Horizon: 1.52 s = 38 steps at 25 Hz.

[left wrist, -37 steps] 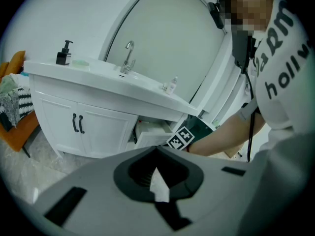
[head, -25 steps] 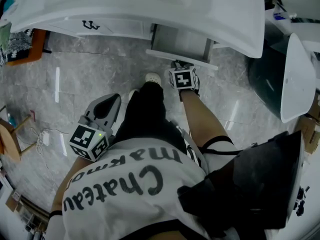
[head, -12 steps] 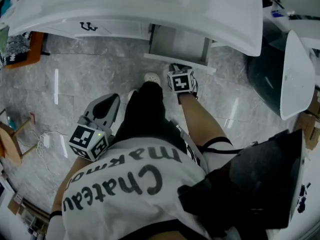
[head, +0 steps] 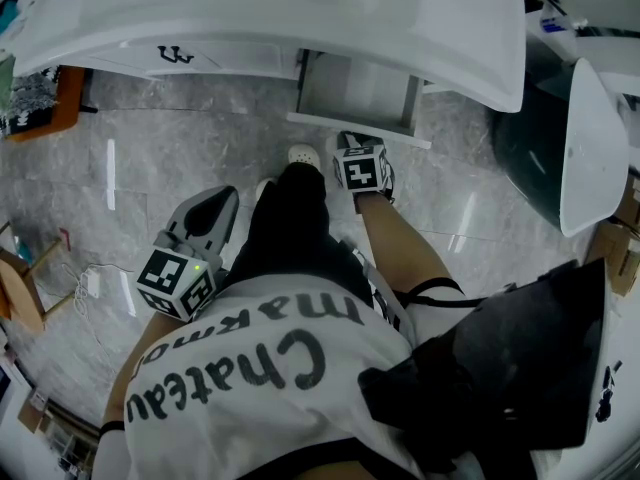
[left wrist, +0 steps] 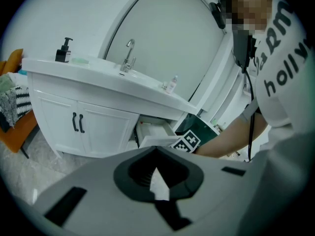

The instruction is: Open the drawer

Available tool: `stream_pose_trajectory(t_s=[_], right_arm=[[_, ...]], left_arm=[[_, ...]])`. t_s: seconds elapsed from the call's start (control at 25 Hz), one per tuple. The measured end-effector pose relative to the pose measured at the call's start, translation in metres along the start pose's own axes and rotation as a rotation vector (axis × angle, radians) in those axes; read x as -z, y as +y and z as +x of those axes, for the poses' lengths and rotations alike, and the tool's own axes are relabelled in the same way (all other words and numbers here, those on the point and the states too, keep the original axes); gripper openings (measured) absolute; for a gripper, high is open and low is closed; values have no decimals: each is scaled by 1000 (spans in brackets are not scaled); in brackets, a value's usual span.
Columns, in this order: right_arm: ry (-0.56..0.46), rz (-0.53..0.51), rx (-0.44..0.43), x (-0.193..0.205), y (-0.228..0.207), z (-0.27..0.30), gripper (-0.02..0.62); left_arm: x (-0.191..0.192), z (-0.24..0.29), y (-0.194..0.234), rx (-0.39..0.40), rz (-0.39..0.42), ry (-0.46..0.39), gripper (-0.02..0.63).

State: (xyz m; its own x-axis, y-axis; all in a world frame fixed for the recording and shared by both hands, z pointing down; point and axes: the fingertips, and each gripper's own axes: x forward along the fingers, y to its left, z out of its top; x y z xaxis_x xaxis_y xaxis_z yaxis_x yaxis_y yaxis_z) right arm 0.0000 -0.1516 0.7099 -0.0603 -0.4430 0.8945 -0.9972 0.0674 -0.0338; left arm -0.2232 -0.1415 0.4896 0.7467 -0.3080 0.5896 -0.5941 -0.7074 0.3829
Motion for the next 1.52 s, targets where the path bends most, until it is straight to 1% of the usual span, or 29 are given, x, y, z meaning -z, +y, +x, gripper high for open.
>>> stream_pose_trajectory(t_s=[0.44,0.64,0.8,0.84,0.88,0.92,1.04,1.12,1.16,1.2,1.32,1.52], right_arm=[[36,-4,5,2,0,3,108],[70,86,10,6,-5,3,115],[93,90,17,9,-6,0,117],[91,83,29,11,-7,-3,106],[91,92,39,14,-8,-8,97],[88,122,44,18,-9,-13,97],[22,233,27,18,-9,-34,97],[-36,276,10,12,-7,-52,96],[-68,299,5,7,-7,-63,73],[-103,327,-1,-1,-6,-75,55],[-233,408,-36,-34,-3,-119,37],[-461,430,-94,-96,-6,-210,14]], left_arm=[[-10,0,5,0,5,-19,8],[-14,0,4,6,25,-27,8],[-20,-3,5,10,53,-45,8],[-22,-4,5,10,60,-52,8],[-24,-5,5,12,67,-59,8],[-27,-6,5,14,74,-66,8],[-35,-9,1,23,100,-86,8],[-43,-11,-3,29,120,-107,8],[-48,-11,-5,34,130,-121,8],[-54,-11,-7,40,138,-135,8],[-75,-12,-12,68,134,-186,8],[-110,-9,-33,140,129,-270,8]])
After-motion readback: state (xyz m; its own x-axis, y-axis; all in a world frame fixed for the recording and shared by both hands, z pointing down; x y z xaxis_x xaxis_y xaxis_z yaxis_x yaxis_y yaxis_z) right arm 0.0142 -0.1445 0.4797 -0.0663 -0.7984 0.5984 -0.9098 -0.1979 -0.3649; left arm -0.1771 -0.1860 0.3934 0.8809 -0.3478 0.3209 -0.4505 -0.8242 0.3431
